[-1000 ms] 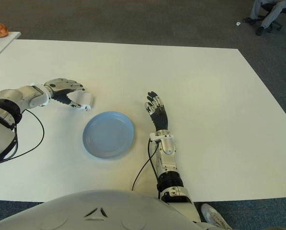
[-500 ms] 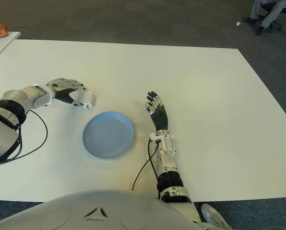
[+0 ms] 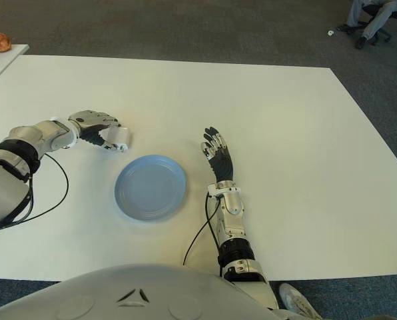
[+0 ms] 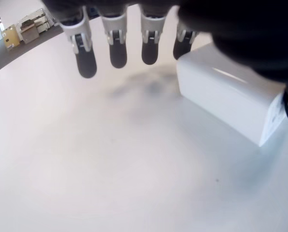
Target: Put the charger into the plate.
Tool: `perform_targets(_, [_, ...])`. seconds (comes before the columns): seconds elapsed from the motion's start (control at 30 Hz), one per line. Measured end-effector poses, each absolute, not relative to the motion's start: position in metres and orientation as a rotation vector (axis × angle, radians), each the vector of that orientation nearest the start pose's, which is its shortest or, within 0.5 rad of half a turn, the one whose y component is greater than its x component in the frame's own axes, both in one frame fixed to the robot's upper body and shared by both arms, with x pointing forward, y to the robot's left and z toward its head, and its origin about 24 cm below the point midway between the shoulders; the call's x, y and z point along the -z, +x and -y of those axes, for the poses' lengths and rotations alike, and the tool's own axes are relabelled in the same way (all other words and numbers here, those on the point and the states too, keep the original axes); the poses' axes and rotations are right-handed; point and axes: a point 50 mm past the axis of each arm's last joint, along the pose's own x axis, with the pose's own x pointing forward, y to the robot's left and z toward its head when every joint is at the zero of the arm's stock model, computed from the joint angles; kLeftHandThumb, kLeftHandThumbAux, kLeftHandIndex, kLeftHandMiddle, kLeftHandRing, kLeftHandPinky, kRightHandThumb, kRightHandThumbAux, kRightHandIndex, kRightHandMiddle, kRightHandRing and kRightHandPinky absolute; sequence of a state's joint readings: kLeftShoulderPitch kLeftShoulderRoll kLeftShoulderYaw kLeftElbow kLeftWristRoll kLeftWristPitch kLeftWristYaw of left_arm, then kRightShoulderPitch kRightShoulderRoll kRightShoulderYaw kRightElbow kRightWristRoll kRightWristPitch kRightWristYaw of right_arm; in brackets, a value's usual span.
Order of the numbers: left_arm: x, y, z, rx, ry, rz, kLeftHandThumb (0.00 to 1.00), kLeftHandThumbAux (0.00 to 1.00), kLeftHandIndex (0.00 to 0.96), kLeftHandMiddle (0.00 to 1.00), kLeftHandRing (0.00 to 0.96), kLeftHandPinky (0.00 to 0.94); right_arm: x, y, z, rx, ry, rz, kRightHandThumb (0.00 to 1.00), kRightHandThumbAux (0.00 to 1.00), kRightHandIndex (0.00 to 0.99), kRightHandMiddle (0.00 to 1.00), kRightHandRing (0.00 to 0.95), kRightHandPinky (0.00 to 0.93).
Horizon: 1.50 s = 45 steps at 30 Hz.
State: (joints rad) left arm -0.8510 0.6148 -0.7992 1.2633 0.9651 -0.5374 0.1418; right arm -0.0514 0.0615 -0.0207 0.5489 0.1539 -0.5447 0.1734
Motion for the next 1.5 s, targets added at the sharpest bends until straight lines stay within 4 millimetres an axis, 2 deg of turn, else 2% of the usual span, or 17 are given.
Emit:
perform_targets(0.57, [-0.0321, 0.3438, -0.2395, 0.771, 1.932, -0.085, 0.293, 0.260, 0.029, 0.074, 0.098, 0.186, 0.0174, 0.2413, 0.1329, -0.090, 0.190, 0.061, 0.000, 0.627, 0.118, 0.154, 0.104, 0.069])
perform_targets(0.77, [-0.0315, 0.3441, -0.2398, 0.768, 1.950, -0.092, 0.317, 0.249, 0.048, 0.121, 0.150, 0.258, 0.0168, 0.2415, 0.1330, -0.088, 0.191, 0.064, 0.000, 0.630, 0.116, 0.151, 0.101, 0.069])
perform_targets(0.87, [-0.0311, 0.3443, -0.2395, 0.773, 1.969, -0.090, 0.374, 0.294, 0.131, 0.295, 0.343, 0.424, 0.0167, 0.2415, 0.1331, -0.086, 0.191, 0.064, 0.000, 0.628, 0.117, 0.152, 0.100, 0.069])
perform_targets(0.9, [-0.0315, 0.3447, -0.2387, 0.771, 1.974, -0.082, 0.384, 0.301, 0.146, 0.322, 0.370, 0.446, 0.0168, 0.2415, 0.1331, -0.085, 0.190, 0.064, 0.000, 0.627, 0.117, 0.152, 0.100, 0.069])
perform_targets(0.93, [-0.0319, 0.3452, -0.2379, 0.768, 1.979, -0.072, 0.433, 0.333, 0.196, 0.414, 0.456, 0.504, 0.0168, 0.2415, 0.1331, -0.084, 0.190, 0.063, 0.000, 0.625, 0.117, 0.152, 0.100, 0.069])
perform_targets(1.0, [-0.0327, 0.3462, -0.2362, 0.756, 1.990, -0.048, 0.491, 0.377, 0.254, 0.505, 0.539, 0.563, 0.0169, 0.2415, 0.1331, -0.082, 0.190, 0.063, 0.000, 0.623, 0.116, 0.151, 0.100, 0.070])
perform_targets(1.03, [-0.0331, 0.3466, -0.2353, 0.747, 1.993, -0.034, 0.572, 0.491, 0.316, 0.569, 0.596, 0.610, 0.0170, 0.2415, 0.1332, -0.081, 0.190, 0.063, 0.000, 0.622, 0.116, 0.152, 0.100, 0.072])
perform_targets(1.07, [-0.0333, 0.3469, -0.2345, 0.741, 1.993, -0.023, 0.624, 0.563, 0.356, 0.610, 0.631, 0.640, 0.0170, 0.2415, 0.1332, -0.080, 0.190, 0.062, 0.000, 0.621, 0.116, 0.152, 0.101, 0.073])
perform_targets(1.2, [-0.0340, 0.3479, -0.2316, 0.697, 2.012, 0.042, 0.699, 0.666, 0.417, 0.717, 0.737, 0.737, 0.0171, 0.2415, 0.1333, -0.078, 0.190, 0.062, 0.000, 0.620, 0.117, 0.153, 0.103, 0.078])
perform_targets(1.5, [-0.0316, 0.3451, -0.2324, 0.631, 2.039, 0.144, 0.724, 0.696, 0.437, 0.803, 0.810, 0.769, 0.0178, 0.2413, 0.1336, -0.076, 0.191, 0.058, 0.000, 0.619, 0.114, 0.150, 0.103, 0.083])
